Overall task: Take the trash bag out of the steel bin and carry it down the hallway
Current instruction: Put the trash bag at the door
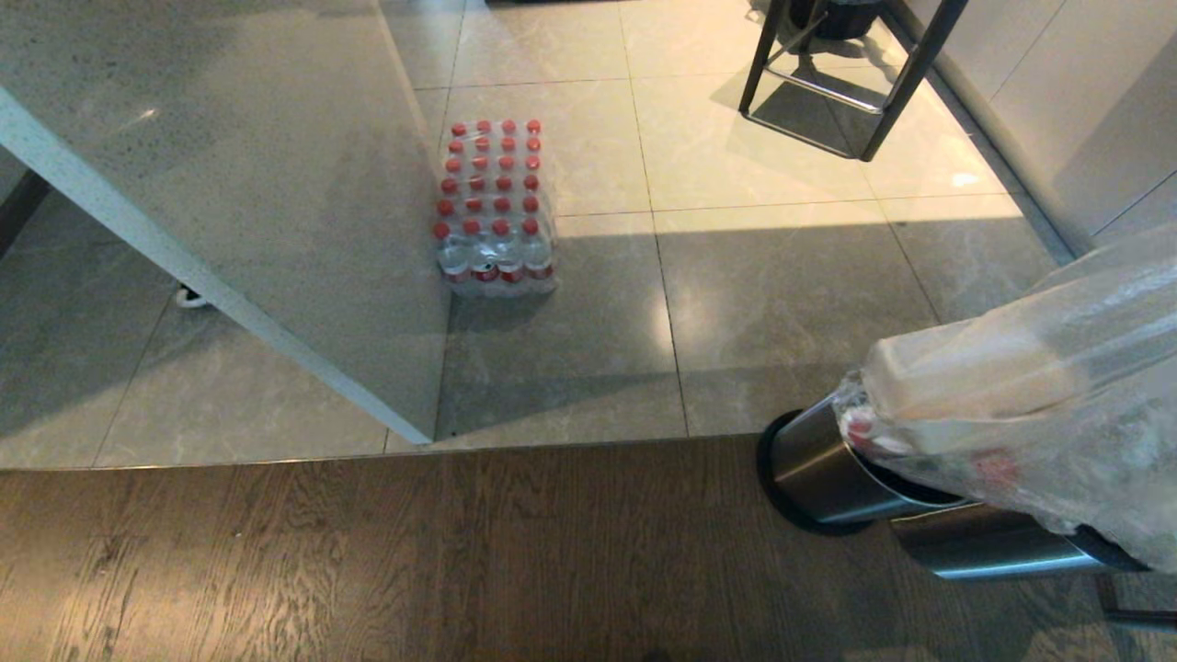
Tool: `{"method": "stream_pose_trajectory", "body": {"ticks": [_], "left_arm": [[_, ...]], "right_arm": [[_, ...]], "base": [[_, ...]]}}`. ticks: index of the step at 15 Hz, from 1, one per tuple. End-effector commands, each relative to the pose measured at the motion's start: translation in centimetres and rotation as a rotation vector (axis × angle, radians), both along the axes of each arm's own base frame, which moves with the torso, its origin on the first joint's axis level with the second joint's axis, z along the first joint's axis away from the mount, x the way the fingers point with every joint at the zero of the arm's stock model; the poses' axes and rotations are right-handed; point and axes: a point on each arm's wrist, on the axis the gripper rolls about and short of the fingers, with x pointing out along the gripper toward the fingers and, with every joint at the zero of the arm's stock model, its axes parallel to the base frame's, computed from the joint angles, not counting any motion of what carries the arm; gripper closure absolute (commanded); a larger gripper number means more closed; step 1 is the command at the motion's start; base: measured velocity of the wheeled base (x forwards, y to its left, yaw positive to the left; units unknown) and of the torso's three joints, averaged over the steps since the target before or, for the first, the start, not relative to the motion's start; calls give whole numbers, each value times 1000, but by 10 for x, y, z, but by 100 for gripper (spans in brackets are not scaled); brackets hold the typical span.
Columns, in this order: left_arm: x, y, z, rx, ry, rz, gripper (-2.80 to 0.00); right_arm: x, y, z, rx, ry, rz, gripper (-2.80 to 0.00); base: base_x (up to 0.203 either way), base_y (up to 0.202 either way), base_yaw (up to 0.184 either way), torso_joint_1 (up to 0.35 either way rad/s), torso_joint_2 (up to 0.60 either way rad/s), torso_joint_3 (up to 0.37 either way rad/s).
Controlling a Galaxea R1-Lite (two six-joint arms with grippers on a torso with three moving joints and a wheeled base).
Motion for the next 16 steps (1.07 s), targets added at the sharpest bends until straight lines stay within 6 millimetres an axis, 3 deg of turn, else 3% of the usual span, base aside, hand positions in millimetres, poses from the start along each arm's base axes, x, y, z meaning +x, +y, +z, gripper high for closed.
{"method": "stream_pose_trajectory", "body": {"ticks": [1, 4, 7, 16], "left_arm": [[0, 0, 0, 0, 0, 0, 0], [0, 0, 0, 0, 0, 0, 0], [0, 0, 0, 0, 0, 0, 0], [0, 0, 0, 0, 0, 0, 0]], "right_arm": [[-38, -3, -10, -2, -28, 0, 0], [-56, -3, -39, 0, 15, -23, 0], [-59, -3, -79, 6, 106, -31, 0], [-61, -3, -232, 48, 333, -18, 0]], "base": [[0, 0, 0, 0, 0, 0], [0, 0, 0, 0, 0, 0], [0, 0, 0, 0, 0, 0], [0, 0, 0, 0, 0, 0]]}}
